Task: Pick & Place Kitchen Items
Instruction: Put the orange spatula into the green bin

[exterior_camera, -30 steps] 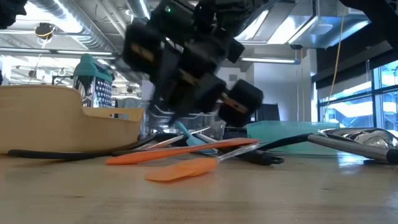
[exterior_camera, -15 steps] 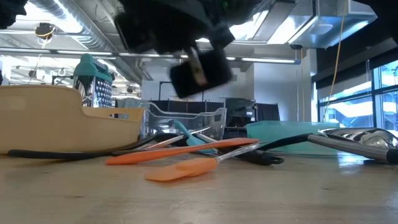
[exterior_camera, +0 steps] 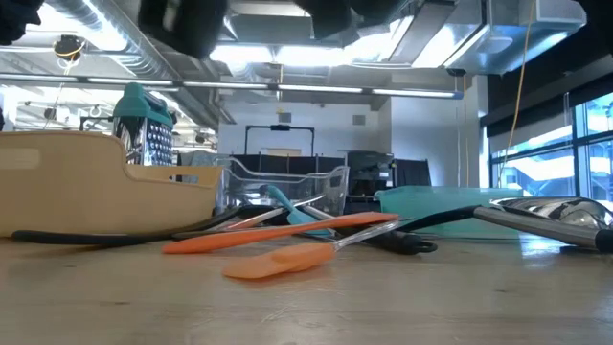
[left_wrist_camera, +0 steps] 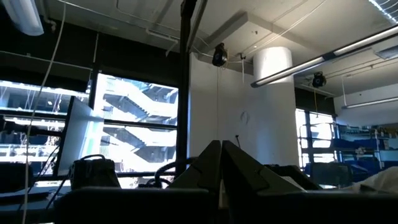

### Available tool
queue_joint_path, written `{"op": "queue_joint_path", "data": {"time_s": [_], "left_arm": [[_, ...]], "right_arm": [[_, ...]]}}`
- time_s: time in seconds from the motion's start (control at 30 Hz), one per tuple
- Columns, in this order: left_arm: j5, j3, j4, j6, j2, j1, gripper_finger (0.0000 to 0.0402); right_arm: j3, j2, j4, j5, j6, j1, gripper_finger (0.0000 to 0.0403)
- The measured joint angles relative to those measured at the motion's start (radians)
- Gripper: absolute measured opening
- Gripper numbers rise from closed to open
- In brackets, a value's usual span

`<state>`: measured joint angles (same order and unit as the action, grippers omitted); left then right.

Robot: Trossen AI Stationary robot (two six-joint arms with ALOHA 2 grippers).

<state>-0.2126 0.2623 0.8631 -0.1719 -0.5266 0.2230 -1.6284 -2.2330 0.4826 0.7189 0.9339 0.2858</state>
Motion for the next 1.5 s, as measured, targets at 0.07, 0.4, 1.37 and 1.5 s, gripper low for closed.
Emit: {"op": "queue_joint_path", "data": {"time_s": [0.07,0.4,1.37,1.5], "left_arm": [[0.009,0.000,0.000,0.000,0.000,0.000,0.0008],[0.010,0.000,-0.003,0.002,0.000,0.000,0.0008],[0.900,0.241,-0.296,-0.099,-0.623,0.509,0.0008],[0.903,0.281,-0.293,-0.129,-0.701,0.515,0.0009]], "right_arm": [[0.000,0.000,0.037,-0.064,-0.007,0.004,0.0112],[0.001,-0.002,0.336,-0.550,0.057,0.009,0.0112],[-0.070,0.030,0.262,0.767,-0.036,0.055,0.0112],[-0.049,0.031,0.040,0.682,-0.097,0.048,0.0112]]}}
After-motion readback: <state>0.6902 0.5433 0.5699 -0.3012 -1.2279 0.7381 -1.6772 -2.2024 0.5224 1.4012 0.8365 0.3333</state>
